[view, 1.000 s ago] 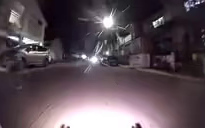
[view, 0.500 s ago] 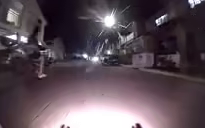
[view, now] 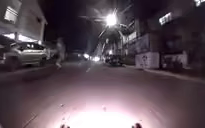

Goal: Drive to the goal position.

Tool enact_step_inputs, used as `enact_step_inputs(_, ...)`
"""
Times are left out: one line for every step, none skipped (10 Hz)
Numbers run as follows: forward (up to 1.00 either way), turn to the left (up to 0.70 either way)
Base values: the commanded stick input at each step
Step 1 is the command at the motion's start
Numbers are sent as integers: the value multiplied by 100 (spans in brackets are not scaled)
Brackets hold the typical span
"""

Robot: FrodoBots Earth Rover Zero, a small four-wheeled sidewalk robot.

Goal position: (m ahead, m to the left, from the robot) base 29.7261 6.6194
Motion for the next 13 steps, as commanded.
enact_step_inputs(85, 0)
enact_step_inputs(85, 0)
enact_step_inputs(85, 0)
enact_step_inputs(85, 0)
enact_step_inputs(85, 0)
enact_step_inputs(85, 0)
enact_step_inputs(85, 0)
enact_step_inputs(85, 0)
enact_step_inputs(85, 0)
enact_step_inputs(85, 0)
enact_step_inputs(85, 0)
enact_step_inputs(85, 0)
enact_step_inputs(85, 0)
